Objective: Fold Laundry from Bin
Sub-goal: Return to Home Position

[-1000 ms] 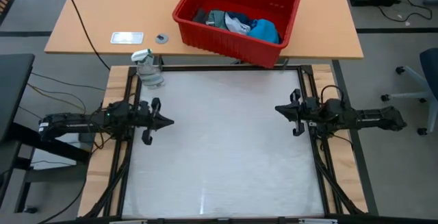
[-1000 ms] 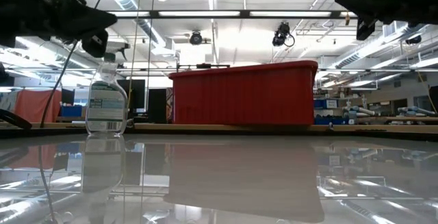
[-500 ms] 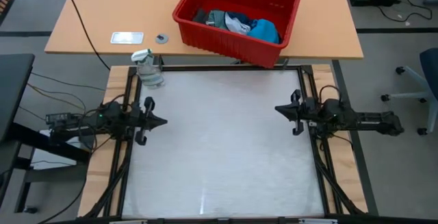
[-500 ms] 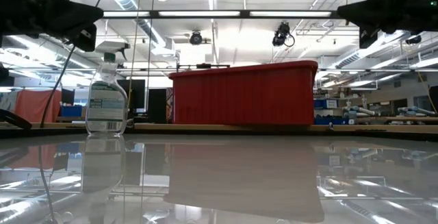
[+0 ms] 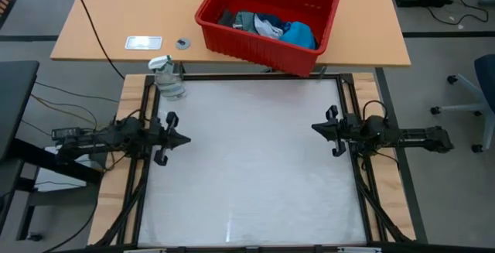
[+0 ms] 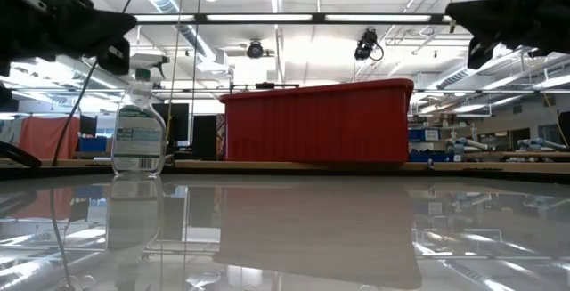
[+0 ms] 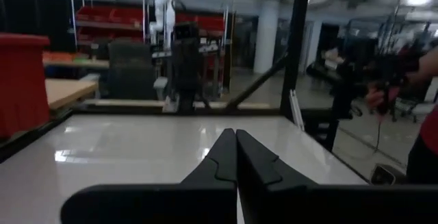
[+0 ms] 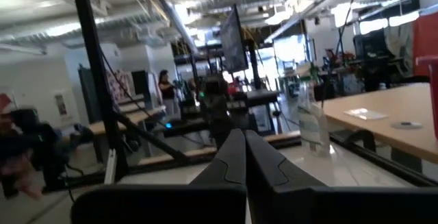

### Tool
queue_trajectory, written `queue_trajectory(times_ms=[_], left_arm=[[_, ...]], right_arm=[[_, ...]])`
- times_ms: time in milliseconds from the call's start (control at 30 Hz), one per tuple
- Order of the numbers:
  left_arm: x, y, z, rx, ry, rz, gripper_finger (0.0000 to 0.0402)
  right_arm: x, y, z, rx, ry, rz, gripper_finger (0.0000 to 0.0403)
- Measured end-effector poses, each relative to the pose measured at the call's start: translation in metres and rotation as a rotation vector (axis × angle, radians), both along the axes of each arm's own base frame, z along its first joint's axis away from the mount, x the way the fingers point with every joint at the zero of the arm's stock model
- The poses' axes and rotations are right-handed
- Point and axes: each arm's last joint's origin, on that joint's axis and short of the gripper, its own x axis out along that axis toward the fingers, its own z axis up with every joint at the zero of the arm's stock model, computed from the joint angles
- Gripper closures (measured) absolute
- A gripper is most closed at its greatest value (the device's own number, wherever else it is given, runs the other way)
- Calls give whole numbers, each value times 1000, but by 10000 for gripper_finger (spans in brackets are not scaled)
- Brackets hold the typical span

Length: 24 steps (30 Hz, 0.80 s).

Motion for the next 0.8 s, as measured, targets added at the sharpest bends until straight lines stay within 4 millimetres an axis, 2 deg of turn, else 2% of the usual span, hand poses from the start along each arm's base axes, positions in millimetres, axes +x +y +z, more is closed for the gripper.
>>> queue_trajectory(times_ms=[33, 133, 333, 567, 800], left_arm=[[2, 0, -6, -10, -24, -2, 401], [3, 0, -8, -31, -5, 1, 401], [1, 0, -2, -29, -68, -7, 401], [4, 1, -7, -176, 0, -5, 401], [4, 1, -7, -186, -3, -7, 396]], right_arm=[[-1, 0, 1, 2, -15, 1, 403], [-3, 1, 3, 14, -40, 17, 402], [-5, 1, 0, 36, -13, 53, 395], [-3, 1, -2, 37, 12, 54, 372], [-3, 1, -2, 37, 11, 54, 369]])
